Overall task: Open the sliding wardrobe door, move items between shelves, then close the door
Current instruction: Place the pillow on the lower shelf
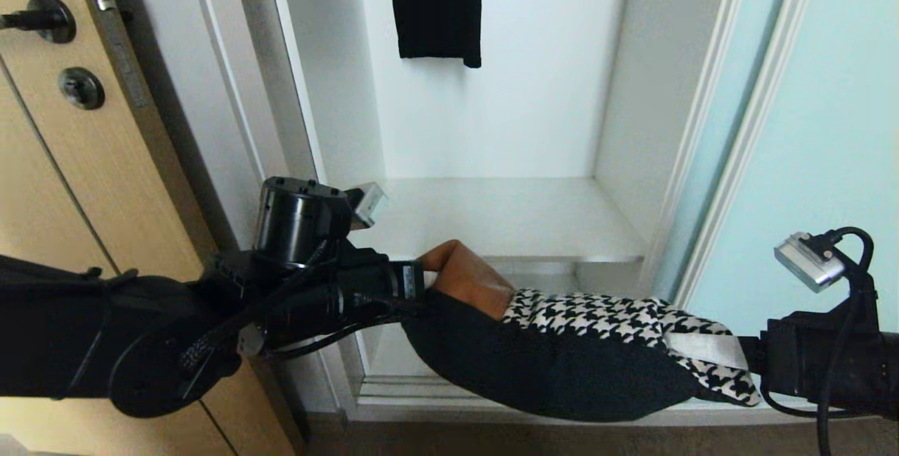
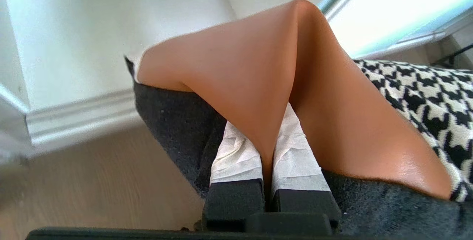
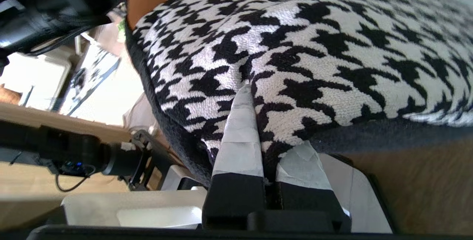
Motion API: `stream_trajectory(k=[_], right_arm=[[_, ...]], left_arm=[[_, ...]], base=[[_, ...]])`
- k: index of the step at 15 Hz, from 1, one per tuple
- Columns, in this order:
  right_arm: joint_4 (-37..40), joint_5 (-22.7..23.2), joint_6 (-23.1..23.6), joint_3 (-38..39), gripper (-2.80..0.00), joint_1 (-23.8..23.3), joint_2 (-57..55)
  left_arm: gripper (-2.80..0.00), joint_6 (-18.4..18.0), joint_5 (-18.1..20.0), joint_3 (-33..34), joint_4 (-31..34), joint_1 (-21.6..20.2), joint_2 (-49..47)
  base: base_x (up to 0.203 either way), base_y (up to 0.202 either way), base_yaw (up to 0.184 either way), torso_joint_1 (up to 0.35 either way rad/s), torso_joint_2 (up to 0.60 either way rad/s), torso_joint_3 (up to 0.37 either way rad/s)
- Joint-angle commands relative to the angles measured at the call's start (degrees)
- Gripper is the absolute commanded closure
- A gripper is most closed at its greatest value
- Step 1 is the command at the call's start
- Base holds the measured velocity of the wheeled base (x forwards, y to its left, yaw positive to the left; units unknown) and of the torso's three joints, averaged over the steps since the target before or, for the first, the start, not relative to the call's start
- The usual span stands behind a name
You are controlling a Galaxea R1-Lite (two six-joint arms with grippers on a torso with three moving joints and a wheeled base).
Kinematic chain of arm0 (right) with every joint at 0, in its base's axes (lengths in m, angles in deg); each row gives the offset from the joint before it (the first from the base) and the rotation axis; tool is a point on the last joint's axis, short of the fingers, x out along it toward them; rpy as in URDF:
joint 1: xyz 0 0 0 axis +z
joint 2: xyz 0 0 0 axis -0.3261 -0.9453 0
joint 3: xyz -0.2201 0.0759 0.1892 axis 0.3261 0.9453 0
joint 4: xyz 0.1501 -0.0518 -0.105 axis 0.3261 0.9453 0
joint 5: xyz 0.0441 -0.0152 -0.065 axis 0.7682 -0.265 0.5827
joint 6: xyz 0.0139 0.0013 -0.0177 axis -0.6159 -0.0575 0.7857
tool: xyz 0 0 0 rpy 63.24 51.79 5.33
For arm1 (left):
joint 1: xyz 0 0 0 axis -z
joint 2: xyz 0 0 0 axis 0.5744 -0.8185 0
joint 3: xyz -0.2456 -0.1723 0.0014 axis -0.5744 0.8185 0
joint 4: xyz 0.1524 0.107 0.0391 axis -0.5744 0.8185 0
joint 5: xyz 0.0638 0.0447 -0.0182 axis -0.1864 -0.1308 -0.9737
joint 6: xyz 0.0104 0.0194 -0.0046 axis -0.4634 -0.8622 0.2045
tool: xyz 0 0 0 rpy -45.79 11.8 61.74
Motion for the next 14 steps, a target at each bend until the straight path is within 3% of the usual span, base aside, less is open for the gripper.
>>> stream_trajectory(k=[1, 9, 14], right_arm=[[-0.9, 0.4, -0.2, 0.6, 0.0, -0.9, -0.7], [-1.0, 1.4, -0.2, 1.6, 0.0, -1.2, 0.7], [-1.0, 1.6, -0.2, 1.7, 0.0, -1.5, 1.1]], left_arm=[[0.0, 0.1, 0.0, 0.1, -0.2, 0.1, -0.1], [0.0, 0.2, -1.1, 1.3, -0.9, 0.1, -0.2], [0.0, 0.3, -1.1, 6.0, -8.1, 0.1, -1.3]], base=[[-0.193, 0.0, -0.002, 0.002, 0.0, 0.004], [-0.192, 0.0, -0.001, 0.004, 0.0, 0.002], [-0.025, 0.0, -0.001, 0.0, 0.0, 0.0]])
